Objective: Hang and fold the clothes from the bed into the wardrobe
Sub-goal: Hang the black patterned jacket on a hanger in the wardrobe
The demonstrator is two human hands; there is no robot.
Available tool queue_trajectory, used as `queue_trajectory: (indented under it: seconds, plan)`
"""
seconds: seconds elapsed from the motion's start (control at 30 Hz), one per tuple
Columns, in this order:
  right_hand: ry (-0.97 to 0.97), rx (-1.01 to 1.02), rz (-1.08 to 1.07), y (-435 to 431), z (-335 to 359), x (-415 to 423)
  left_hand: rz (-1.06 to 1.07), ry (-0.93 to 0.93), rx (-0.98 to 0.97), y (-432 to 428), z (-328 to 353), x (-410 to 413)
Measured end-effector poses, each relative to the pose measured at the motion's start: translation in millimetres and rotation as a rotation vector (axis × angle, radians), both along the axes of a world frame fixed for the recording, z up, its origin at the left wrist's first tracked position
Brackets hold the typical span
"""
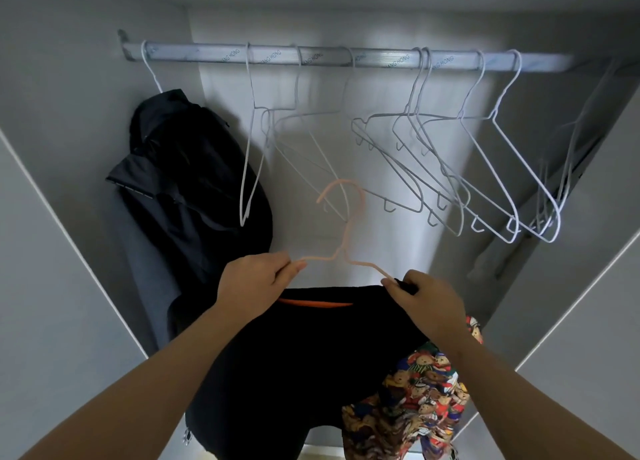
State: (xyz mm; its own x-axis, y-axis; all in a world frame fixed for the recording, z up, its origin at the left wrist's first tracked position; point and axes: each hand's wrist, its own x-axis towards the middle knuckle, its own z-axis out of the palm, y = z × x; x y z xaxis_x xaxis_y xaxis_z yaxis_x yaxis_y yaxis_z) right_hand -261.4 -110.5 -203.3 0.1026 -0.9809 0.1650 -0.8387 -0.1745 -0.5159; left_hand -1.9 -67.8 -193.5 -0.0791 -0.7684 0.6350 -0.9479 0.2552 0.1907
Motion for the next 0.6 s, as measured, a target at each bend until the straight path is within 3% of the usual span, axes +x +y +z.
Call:
queue_trajectory:
  seconds: [0.23, 0.47, 0.6]
  plan:
    - [-0.012, -0.09, 0.207, -1.4, 19.3, 19.9, 0.015, 0.079, 0.067, -4.9, -2.4, 0.6]
    - [-0.185, 0.266, 0.289, -2.0, 30.3, 31.9, 0.109, 0.15, 0.292, -1.5, -1.4, 10.1]
    - [-0.315, 0.531, 0.252, -1.9, 28.3, 43.0, 0.048, 0.242, 0.453, 1.9, -8.6, 26.6]
